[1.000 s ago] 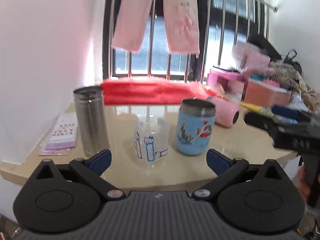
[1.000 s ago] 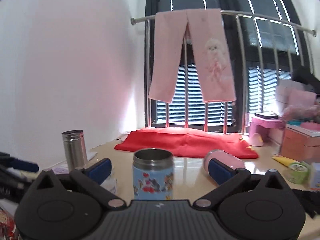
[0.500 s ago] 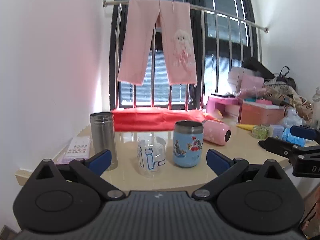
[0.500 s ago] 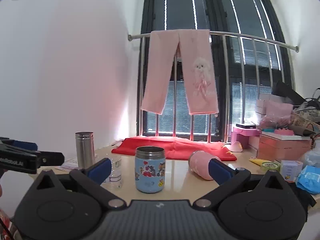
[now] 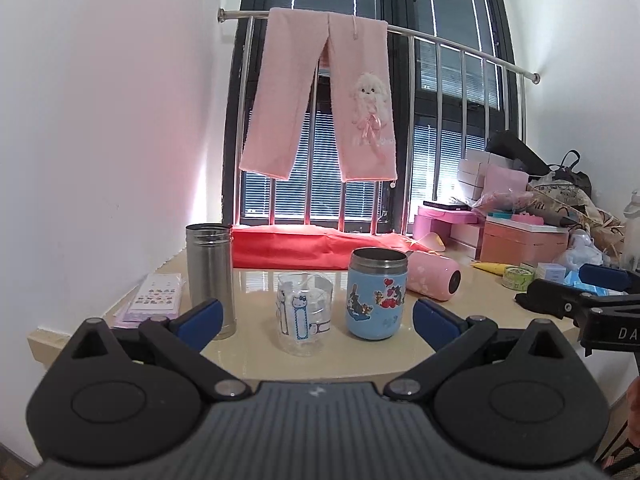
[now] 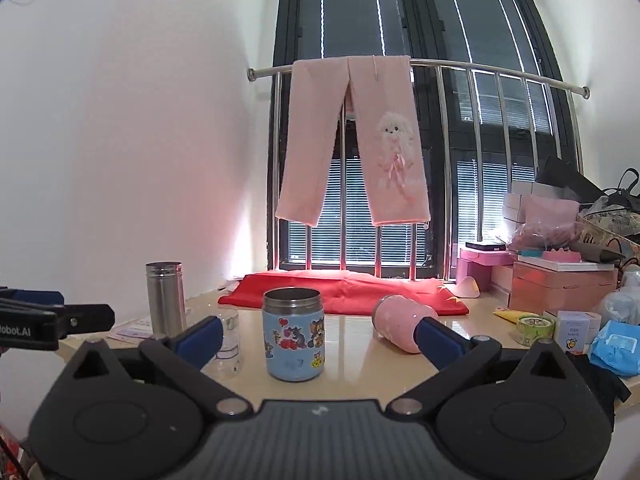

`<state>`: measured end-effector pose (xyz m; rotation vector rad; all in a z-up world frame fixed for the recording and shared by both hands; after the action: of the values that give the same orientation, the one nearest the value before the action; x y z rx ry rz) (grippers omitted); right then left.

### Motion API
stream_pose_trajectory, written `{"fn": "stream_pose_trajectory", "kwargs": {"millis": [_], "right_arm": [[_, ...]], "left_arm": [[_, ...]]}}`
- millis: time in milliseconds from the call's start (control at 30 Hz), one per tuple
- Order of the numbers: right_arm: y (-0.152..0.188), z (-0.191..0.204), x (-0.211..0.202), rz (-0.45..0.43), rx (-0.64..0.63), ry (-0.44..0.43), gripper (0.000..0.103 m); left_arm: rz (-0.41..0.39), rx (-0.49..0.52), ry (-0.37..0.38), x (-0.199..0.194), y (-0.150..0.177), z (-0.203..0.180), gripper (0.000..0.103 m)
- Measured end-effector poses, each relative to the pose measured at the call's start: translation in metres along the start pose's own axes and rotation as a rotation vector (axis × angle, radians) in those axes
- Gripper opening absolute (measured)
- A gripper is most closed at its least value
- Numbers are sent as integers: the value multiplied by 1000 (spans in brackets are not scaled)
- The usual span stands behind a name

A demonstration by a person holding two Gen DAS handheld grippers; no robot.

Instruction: Flip cup upright

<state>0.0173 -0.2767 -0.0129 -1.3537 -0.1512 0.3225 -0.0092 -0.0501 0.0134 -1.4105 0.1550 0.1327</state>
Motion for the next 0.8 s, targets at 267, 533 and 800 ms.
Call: {"fn": "stream_pose_trajectory", "kwargs": {"millis": [267,533,800], "right_arm": [[0,0,-1,1,0,0,103],[0,-2,-2,1,-1,0,103],[1,-2,-3,1,-3,-1,103]], "left_arm": [[0,-2,7,0,3,4,103],[-5,0,11,0,3,5,103],[-6,0,10,0,3,5,103]]}}
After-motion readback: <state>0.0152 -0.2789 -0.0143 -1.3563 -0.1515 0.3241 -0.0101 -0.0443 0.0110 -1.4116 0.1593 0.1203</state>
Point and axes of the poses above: each gripper's, at about its wrist camera, not at the fingertips, and x roughly the way its jaws point, z to its left, y to its underside, the point moved 1 cm from there along x, roughly the way its jaws point, and after that the axes turned 11 degrees about x, right-handed, at the moved point
